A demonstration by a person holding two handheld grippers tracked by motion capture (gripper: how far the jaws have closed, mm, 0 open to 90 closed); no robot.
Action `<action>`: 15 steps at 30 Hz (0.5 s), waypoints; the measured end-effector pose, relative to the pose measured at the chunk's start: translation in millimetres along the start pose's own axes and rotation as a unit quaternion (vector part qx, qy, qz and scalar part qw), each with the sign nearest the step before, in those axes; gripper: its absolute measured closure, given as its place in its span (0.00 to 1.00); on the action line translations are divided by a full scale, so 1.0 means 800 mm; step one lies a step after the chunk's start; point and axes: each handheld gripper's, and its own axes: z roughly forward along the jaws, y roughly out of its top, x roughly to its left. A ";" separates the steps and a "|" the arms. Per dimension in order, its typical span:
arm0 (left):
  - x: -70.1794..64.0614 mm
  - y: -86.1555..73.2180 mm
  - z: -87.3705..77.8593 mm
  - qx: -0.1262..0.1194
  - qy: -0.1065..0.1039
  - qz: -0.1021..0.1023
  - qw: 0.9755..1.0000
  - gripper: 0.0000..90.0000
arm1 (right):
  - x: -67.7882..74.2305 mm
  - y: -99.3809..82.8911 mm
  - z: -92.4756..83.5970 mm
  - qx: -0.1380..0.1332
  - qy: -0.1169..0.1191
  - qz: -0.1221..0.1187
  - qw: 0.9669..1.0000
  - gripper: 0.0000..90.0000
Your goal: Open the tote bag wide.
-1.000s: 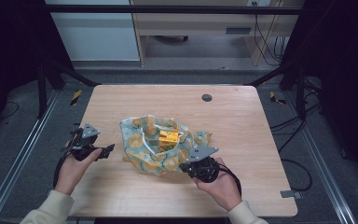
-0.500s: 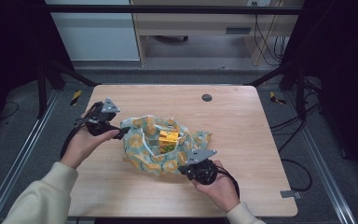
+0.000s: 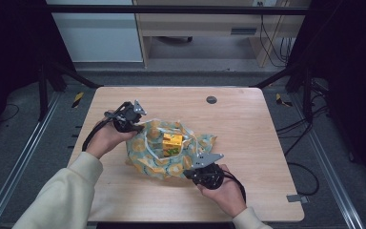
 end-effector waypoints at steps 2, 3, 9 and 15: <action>0.000 -0.001 -0.006 -0.014 0.004 0.001 1.000 0.95 | 0.000 0.000 -0.001 -0.001 0.000 -0.001 1.000 0.99; 0.000 -0.001 -0.006 -0.014 0.004 0.001 1.000 0.97 | 0.000 0.000 -0.001 -0.001 0.000 -0.001 1.000 0.99; -0.008 -0.004 -0.054 -0.098 0.008 -0.023 0.995 0.99 | -0.002 -0.002 -0.004 -0.001 -0.013 0.004 1.000 0.99; -0.018 -0.019 -0.097 -0.148 -0.001 -0.033 0.988 0.99 | -0.002 -0.006 -0.006 0.003 -0.021 0.012 1.000 0.98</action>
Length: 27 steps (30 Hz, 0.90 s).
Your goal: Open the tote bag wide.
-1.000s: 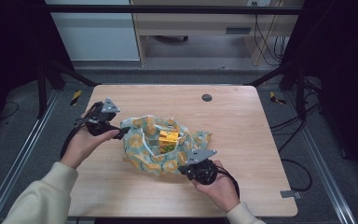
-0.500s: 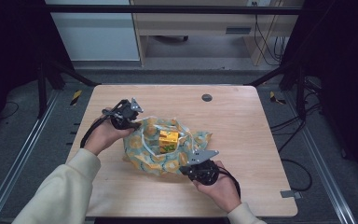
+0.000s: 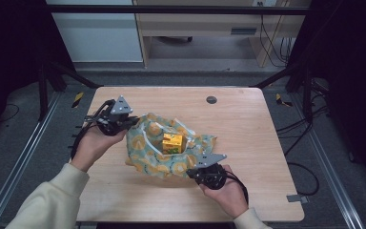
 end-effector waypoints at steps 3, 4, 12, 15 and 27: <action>-0.001 -0.001 -0.013 -0.010 0.000 0.000 1.000 0.99 | -0.001 -0.002 0.000 0.004 -0.003 -0.001 1.000 0.98; -0.001 -0.002 -0.019 -0.016 0.000 -0.001 1.000 0.99 | -0.001 -0.002 0.000 0.005 -0.004 0.003 1.000 0.98; -0.003 -0.019 -0.026 0.001 -0.036 -0.004 0.999 0.99 | -0.002 0.012 -0.020 -0.005 -0.021 0.003 1.000 0.70; -0.004 -0.022 -0.023 0.016 -0.039 0.004 0.999 0.99 | -0.006 0.022 -0.035 -0.017 -0.032 0.003 0.999 0.61; -0.005 -0.027 -0.010 0.043 -0.038 0.018 0.998 0.99 | -0.053 0.067 -0.051 -0.007 -0.090 0.017 0.996 0.48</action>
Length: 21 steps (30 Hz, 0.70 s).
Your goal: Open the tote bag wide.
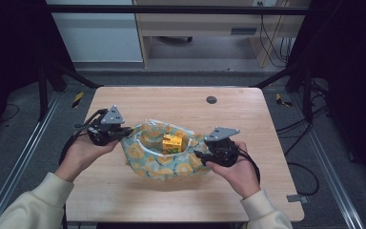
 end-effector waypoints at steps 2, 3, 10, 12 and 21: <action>0.000 -0.001 0.001 0.002 0.000 0.000 1.000 0.99 | -0.008 0.005 0.008 0.008 -0.013 -0.002 1.000 0.45; -0.001 -0.001 0.001 0.002 0.000 0.000 1.000 0.99 | -0.012 0.006 0.013 0.012 -0.013 0.001 1.000 0.43; 0.000 -0.002 0.003 0.004 -0.001 0.000 1.000 0.99 | -0.028 0.013 0.037 0.036 0.020 0.031 0.999 0.67; 0.000 -0.003 0.003 0.005 -0.002 0.001 1.000 0.99 | -0.027 0.014 0.037 0.040 0.022 0.024 0.999 0.84; 0.000 -0.007 -0.001 -0.003 -0.009 -0.008 1.000 0.99 | -0.026 0.020 0.014 0.003 0.016 0.013 1.000 0.99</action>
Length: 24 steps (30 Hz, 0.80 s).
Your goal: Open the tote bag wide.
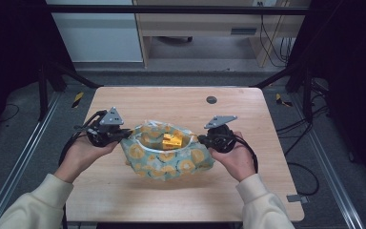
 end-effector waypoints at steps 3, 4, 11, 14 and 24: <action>-0.001 -0.001 -0.004 -0.004 -0.002 0.002 1.000 0.99 | 0.004 0.002 -0.015 -0.023 -0.003 -0.010 1.000 0.99; -0.003 -0.004 -0.008 -0.009 -0.006 0.001 1.000 0.99 | 0.010 0.000 -0.027 -0.038 -0.002 -0.021 0.999 0.99; -0.012 -0.024 -0.006 0.001 -0.019 0.006 1.000 0.99 | 0.034 -0.025 -0.051 -0.047 0.019 -0.051 0.997 0.99; -0.024 -0.042 0.006 0.010 -0.035 0.008 0.999 0.99 | 0.049 -0.046 -0.053 -0.036 0.034 -0.063 0.997 0.99; -0.040 -0.071 0.032 0.038 -0.058 0.008 0.998 0.99 | 0.059 -0.083 -0.036 -0.002 0.049 -0.058 0.997 0.99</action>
